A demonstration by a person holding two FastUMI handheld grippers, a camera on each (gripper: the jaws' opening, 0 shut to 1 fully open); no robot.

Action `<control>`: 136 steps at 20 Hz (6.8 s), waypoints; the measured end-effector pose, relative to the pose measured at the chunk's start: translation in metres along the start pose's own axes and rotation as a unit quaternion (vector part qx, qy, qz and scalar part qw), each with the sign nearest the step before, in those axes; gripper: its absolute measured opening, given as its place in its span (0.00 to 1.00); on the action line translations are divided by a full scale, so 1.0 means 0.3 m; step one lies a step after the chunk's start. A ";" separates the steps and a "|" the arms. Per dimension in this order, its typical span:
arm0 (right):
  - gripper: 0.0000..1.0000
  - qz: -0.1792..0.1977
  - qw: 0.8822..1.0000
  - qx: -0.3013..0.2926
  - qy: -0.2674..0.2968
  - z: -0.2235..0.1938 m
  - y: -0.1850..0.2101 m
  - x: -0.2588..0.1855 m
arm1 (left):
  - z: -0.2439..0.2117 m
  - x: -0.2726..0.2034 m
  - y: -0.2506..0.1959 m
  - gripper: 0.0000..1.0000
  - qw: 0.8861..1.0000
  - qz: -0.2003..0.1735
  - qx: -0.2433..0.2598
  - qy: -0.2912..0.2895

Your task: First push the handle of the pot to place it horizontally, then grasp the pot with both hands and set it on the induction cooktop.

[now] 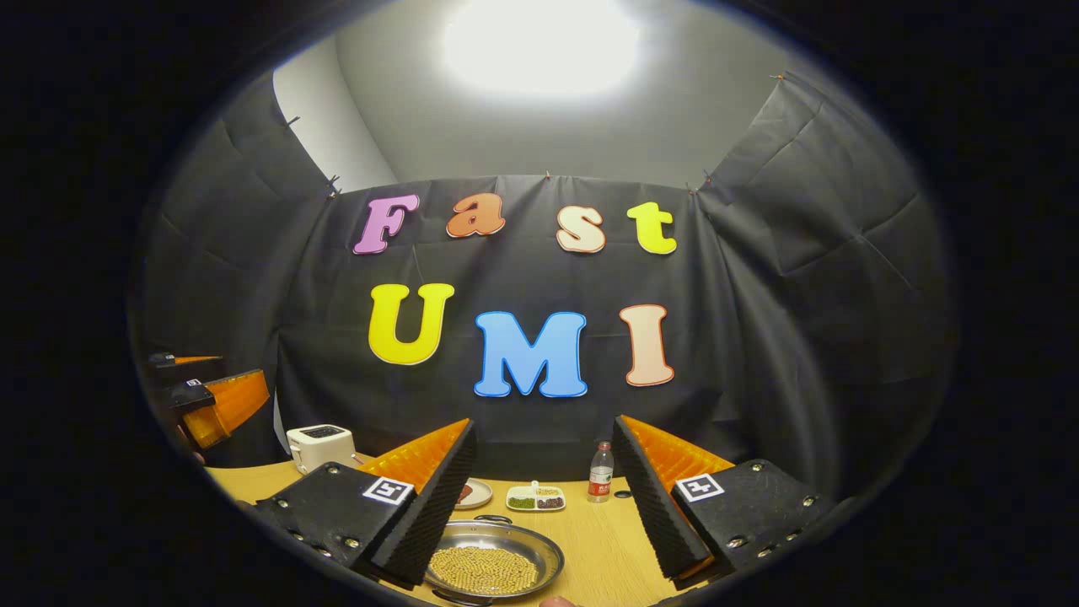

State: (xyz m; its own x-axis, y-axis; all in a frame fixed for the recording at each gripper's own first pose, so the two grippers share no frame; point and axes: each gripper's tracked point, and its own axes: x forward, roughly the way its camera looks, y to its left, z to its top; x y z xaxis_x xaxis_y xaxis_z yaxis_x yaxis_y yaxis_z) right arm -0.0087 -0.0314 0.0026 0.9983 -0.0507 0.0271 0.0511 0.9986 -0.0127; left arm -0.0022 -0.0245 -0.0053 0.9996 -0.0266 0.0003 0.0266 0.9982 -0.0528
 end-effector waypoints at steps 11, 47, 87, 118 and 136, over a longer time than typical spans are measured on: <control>0.98 0.013 1.000 0.002 0.026 -0.064 -0.033 0.030 | 0.015 0.062 -0.074 0.94 1.000 -0.001 -0.001 -0.003; 0.01 0.228 0.958 0.044 0.168 -0.452 0.287 0.077 | 0.009 0.117 0.000 0.97 0.996 0.078 0.043 0.002; 0.01 0.336 0.803 0.037 0.492 -1.090 0.460 -0.239 | -0.142 0.286 0.051 1.00 0.997 0.065 0.026 0.043; 0.01 0.160 0.812 -0.054 0.559 -1.232 -0.085 -0.127 | -0.209 0.381 -0.063 0.97 0.998 0.024 -0.003 0.052; 0.01 0.121 0.820 -0.217 0.516 -1.303 -0.301 0.117 | -0.257 0.358 0.024 1.00 0.996 0.050 0.009 0.067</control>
State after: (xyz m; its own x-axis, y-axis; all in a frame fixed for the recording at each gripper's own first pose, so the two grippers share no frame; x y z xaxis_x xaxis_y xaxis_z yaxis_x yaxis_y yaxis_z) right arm 0.0320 -0.1288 -0.3860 0.4600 -0.0606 -0.8859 -0.3714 0.8931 -0.2539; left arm 0.1053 -0.0242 -0.0826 0.9882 0.0673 -0.1379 -0.0717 0.9971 -0.0271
